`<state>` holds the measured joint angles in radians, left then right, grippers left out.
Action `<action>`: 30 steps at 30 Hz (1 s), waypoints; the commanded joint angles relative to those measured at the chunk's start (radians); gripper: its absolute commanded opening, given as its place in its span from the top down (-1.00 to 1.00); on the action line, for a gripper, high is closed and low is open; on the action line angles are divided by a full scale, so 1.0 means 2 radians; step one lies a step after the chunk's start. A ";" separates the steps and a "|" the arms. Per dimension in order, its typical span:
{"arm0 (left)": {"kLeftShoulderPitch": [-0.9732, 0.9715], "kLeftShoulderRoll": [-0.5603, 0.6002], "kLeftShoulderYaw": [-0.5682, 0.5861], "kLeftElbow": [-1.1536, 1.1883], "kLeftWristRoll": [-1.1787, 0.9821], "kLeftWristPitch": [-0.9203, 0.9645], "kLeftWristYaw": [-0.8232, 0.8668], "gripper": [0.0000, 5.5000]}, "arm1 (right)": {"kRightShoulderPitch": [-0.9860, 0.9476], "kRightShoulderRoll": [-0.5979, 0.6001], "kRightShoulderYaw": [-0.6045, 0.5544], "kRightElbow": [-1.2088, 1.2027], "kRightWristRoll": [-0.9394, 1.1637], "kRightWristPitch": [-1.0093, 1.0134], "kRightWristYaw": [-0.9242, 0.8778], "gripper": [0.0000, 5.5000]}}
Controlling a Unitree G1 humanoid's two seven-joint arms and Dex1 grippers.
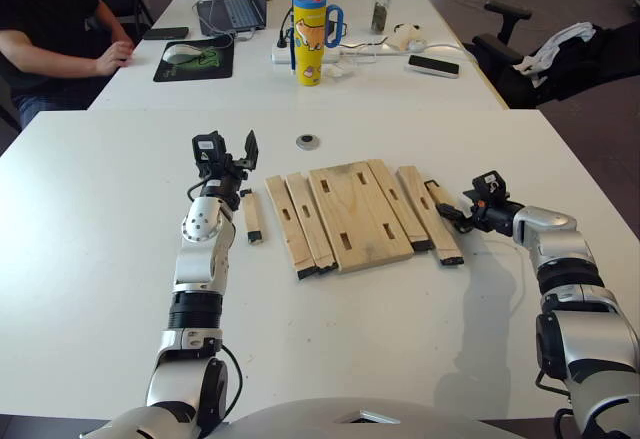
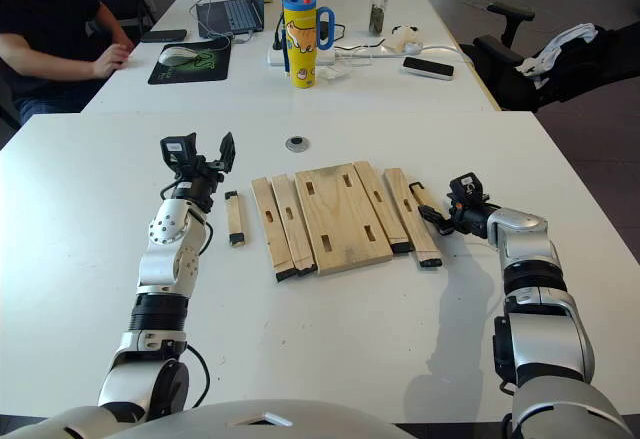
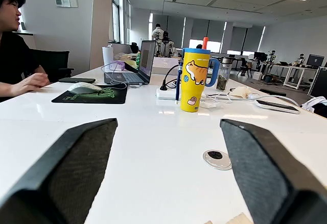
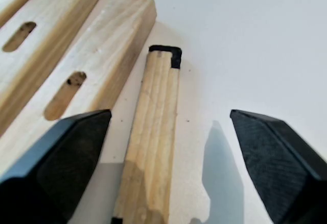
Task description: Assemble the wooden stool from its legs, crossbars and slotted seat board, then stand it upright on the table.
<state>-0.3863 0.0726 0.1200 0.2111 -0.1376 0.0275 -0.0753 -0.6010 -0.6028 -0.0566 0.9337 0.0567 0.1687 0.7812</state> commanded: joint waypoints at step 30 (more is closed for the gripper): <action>-0.018 0.011 0.002 0.014 0.001 0.007 -0.007 -0.36 | 0.025 0.038 0.003 -0.016 0.012 0.113 -0.085 0.53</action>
<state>-0.3933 0.0868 0.1260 0.2258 -0.1375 0.0294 -0.0851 -0.6114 -0.5749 -0.0308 0.8541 0.0912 0.4241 0.7063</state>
